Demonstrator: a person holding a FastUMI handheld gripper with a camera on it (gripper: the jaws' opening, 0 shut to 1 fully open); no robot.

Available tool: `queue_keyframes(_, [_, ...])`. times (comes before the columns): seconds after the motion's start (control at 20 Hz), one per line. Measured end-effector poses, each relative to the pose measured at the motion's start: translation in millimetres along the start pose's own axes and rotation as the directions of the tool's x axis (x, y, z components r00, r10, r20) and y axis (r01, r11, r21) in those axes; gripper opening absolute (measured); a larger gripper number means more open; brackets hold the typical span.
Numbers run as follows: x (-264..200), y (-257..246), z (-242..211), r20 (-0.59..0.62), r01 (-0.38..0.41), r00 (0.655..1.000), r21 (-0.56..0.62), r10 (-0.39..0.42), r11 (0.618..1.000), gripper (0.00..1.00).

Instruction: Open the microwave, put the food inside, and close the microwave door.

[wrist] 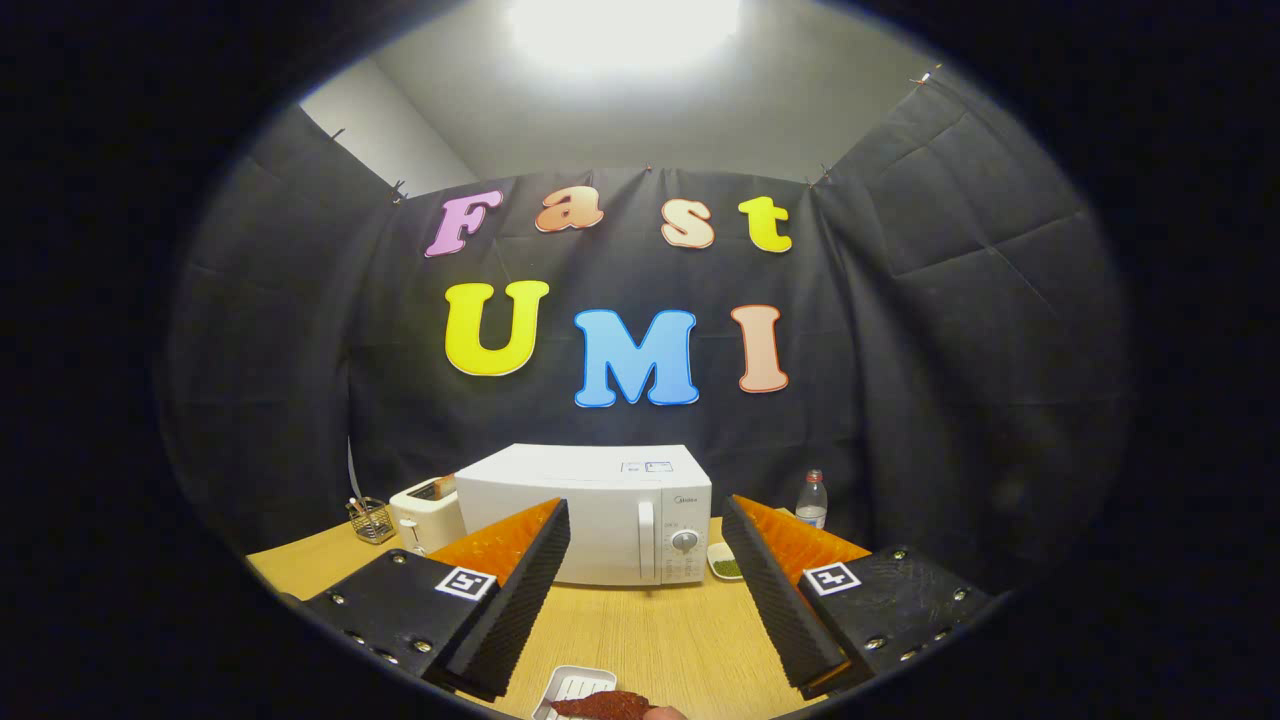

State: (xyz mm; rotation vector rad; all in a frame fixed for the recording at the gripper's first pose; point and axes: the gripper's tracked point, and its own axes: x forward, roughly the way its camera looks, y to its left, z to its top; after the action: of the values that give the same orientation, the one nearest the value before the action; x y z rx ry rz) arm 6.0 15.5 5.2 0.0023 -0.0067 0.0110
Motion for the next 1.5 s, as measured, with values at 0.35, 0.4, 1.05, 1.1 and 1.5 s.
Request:
queue_keyframes(0.35, [2, 13, 7, 0.023, -0.001, 1.000, 0.016, 0.001, 1.000, 0.96])
queue_keyframes(0.4, [2, 15, 9, 0.025, -0.002, 1.000, 0.025, 0.001, 1.000, 0.96])
queue_keyframes(1.05, [48, 15, 9, 0.025, -0.028, 0.999, 0.022, 0.028, 0.999, 0.96])
queue_keyframes(1.1, [56, 14, 7, 0.019, -0.033, 0.999, 0.032, 0.032, 0.999, 0.96])
queue_keyframes(1.5, [131, 1, -23, -0.053, -0.036, 0.998, 0.059, 0.039, 0.998, 0.96])
